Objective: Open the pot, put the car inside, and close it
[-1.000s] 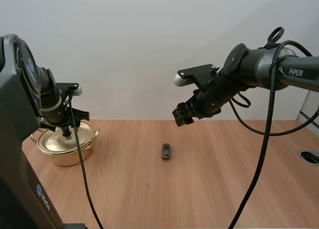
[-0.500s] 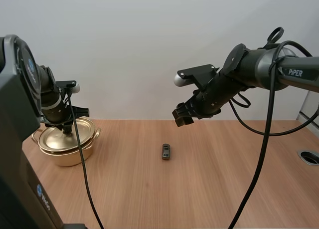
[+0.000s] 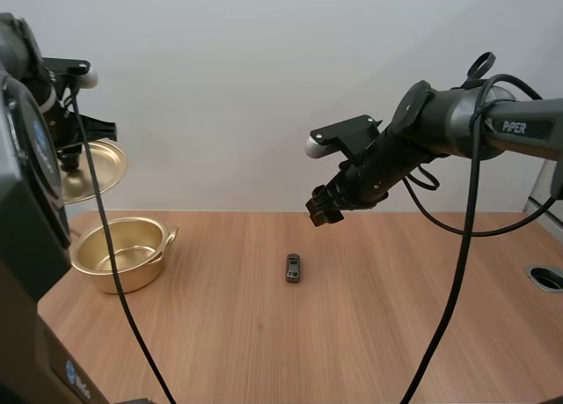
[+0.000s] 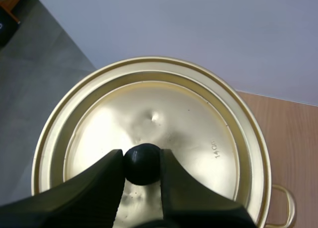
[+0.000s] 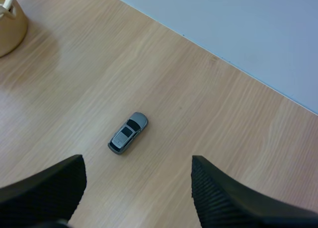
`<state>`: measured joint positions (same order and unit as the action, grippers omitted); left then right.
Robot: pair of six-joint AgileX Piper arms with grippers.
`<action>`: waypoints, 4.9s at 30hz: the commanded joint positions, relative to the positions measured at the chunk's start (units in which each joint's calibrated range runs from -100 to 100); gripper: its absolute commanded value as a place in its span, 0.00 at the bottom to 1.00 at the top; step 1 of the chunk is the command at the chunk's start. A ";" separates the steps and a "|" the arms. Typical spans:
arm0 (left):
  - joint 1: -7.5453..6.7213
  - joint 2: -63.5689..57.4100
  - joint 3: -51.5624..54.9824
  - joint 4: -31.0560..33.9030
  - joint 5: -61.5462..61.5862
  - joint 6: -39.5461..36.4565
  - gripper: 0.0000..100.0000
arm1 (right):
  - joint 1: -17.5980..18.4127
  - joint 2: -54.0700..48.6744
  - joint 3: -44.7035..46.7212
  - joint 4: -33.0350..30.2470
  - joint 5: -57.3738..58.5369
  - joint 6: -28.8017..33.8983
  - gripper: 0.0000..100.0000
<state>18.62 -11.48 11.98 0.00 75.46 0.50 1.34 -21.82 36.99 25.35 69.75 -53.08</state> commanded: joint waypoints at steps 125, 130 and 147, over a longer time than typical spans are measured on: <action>24.67 -7.02 -10.10 -30.74 14.59 30.92 0.00 | 7.46 21.56 -15.33 0.12 -3.42 -0.92 0.00; 30.66 -5.33 -12.79 -41.16 24.54 35.91 0.00 | 7.46 21.99 -21.58 5.90 5.13 -4.37 0.00; 33.39 -4.62 -12.79 -51.17 24.54 32.31 0.00 | 15.72 23.20 -23.43 11.22 1.37 -6.76 0.00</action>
<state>52.83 -16.15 -0.72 -48.32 99.97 34.24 16.11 1.33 13.51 36.59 71.84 -60.25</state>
